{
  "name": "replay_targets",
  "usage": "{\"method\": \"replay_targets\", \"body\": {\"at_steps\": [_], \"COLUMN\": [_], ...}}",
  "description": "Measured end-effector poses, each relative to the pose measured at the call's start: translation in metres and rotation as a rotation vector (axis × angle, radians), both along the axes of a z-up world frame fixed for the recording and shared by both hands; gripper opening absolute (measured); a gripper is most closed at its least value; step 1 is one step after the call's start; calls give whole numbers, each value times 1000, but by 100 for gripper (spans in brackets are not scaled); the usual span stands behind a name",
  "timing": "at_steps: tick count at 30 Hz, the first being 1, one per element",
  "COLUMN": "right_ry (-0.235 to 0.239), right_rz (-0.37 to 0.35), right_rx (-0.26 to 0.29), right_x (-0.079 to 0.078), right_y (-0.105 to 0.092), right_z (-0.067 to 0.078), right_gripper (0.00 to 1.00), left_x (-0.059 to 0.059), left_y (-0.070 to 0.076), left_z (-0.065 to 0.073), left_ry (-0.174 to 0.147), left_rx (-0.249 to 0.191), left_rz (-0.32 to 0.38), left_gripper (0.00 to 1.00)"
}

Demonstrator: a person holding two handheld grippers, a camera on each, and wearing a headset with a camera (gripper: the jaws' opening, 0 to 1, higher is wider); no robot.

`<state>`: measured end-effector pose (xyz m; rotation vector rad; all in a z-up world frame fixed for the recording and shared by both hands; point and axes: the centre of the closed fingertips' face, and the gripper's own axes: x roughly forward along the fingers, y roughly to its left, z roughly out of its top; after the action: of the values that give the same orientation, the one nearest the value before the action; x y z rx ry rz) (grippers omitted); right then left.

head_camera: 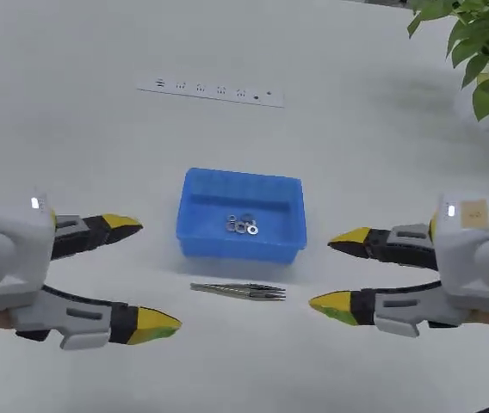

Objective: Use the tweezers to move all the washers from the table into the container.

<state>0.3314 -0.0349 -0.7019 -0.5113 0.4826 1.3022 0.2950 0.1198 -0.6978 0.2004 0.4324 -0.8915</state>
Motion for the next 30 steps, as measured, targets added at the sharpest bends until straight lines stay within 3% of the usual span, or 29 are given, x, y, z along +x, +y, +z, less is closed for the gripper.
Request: {"method": "replay_targets", "body": {"at_steps": [2, 5, 11, 16, 21, 25, 30], "right_ry": [-28, -16, -37, -38, -41, -43, -42], "right_rz": [-48, -81, -98, -93, -66, -53, -47], "right_rx": [28, 77, 124, 149, 135, 132, 135], "right_x": [7, 9, 8, 2, -8, -11, -11], "right_y": [-3, -3, -2, 1, 2, 3, 2], "right_z": [8, 17, 35, 40, 38, 40, 42], "right_gripper": [56, 68, 84, 99, 100, 100, 100], "left_x": [-4, -5, -2, -6, -11, -14, -13], "left_y": [-4, -9, -11, -15, -13, -12, -7], "left_z": [11, 24, 41, 44, 47, 56, 59], "left_ry": [-13, -35, -86, -87, -95, -102, -111], "left_rx": [-25, -53, -67, -54, -47, -69, -46], "left_rz": [-14, -17, 0, -15, -9, 0, 8], "left_gripper": [89, 100, 100, 100, 100, 100, 100]}}
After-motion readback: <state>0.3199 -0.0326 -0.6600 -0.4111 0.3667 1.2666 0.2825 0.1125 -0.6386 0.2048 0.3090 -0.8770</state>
